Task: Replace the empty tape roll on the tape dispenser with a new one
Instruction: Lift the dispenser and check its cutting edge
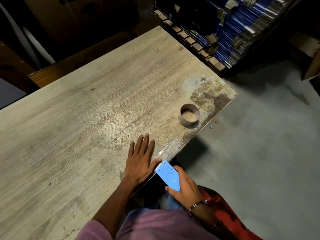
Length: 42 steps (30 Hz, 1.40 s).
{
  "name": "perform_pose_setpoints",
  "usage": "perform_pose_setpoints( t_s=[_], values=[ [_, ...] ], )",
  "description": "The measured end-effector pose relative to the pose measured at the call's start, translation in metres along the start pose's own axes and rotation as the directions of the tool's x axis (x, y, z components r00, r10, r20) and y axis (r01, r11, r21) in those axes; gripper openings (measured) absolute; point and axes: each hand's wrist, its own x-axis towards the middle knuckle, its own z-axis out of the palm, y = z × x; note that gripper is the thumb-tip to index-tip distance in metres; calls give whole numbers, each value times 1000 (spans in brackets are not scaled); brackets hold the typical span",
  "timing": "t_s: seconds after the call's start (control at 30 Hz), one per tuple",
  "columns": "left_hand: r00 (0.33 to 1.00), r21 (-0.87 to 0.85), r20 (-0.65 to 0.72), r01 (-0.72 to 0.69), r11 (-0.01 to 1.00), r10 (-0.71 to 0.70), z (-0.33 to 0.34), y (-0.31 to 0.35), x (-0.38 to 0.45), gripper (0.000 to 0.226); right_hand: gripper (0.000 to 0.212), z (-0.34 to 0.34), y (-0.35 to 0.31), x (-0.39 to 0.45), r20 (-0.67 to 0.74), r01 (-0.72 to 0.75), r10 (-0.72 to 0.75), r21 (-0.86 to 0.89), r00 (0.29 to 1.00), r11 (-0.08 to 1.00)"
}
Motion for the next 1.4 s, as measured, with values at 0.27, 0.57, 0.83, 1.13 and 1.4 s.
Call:
perform_pose_setpoints(
  t_s=[0.27, 0.57, 0.83, 1.13, 1.4],
  values=[
    [999, 70, -25, 35, 997, -33, 7, 4, 5, 75, 78, 5, 10, 8, 22, 26, -26, 15, 999, 1000],
    [997, 55, -45, 66, 996, -63, 7, 6, 6, 73, 78, 5, 15, 12, 42, 44, -44, 20, 998, 999],
    [998, 106, -49, 51, 993, -46, 10, 7, 7, 77, 86, -1, 14, 13, 51, 24, -22, -43, 998, 999],
    [997, 104, -47, 71, 992, -66, 10, 8, 6, 68, 79, -8, 13, 10, -15, 116, -120, -175, 993, 978],
    [996, 102, -49, 73, 992, -69, 10, 7, 6, 68, 78, -10, 23, 0, -28, 114, -119, -140, 993, 984]
  ],
)
